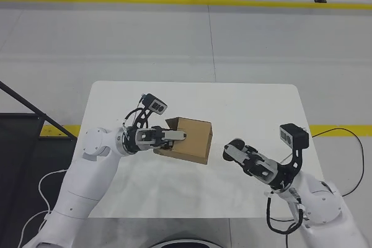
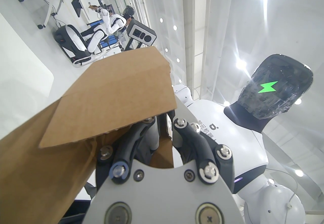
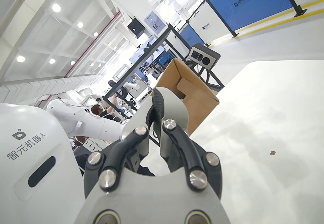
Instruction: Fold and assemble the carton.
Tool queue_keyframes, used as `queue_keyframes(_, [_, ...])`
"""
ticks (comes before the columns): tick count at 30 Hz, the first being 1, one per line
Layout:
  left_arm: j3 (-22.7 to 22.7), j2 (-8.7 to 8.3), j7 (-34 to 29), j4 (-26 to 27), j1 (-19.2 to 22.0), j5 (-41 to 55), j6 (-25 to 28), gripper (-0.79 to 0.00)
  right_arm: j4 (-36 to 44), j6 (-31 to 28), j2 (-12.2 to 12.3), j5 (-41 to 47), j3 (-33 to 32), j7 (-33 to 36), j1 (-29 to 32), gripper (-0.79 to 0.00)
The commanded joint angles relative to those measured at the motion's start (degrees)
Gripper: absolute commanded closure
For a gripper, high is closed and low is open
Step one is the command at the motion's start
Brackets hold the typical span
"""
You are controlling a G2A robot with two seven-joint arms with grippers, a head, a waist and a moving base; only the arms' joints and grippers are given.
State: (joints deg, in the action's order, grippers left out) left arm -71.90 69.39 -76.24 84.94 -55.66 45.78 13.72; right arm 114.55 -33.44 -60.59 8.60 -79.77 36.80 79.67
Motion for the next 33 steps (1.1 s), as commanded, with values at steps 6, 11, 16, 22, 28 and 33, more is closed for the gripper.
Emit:
queue_keyframes(6, [-1.45, -1.03, -0.24, 3.08, 1.08, -7.12, -5.33, 0.000, -1.48, -3.26, -0.01, 1.68, 0.42, 0.74, -0.09, 0.000])
queue_keyframes(11, [-1.87, -1.30, 0.65, 4.36, 1.01, -8.81, -6.32, 0.000, -1.79, -3.68, -0.04, 2.40, 0.71, 0.73, -0.10, 0.000])
queue_keyframes(16, [-1.87, -1.30, 0.65, 4.36, 1.01, -8.81, -6.32, 0.000, -1.79, -3.68, -0.04, 2.40, 0.71, 0.73, -0.10, -0.785])
queue_keyframes(22, [-1.87, -1.30, 0.65, 4.36, 1.01, -8.81, -6.32, 0.000, -1.79, -3.68, -0.04, 2.40, 0.71, 0.73, -0.10, -0.785])
queue_keyframes(28, [-1.80, -1.30, 0.97, 4.39, 0.84, -8.84, -6.36, 0.000, -1.79, -3.68, -0.04, 2.40, 0.71, 0.73, -0.10, -0.785])
queue_keyframes(33, [-1.71, -1.95, 2.05, 6.43, 0.15, -16.31, -7.16, 0.000, -1.79, -3.68, -0.04, 2.40, 0.71, 0.73, -0.10, -0.785])
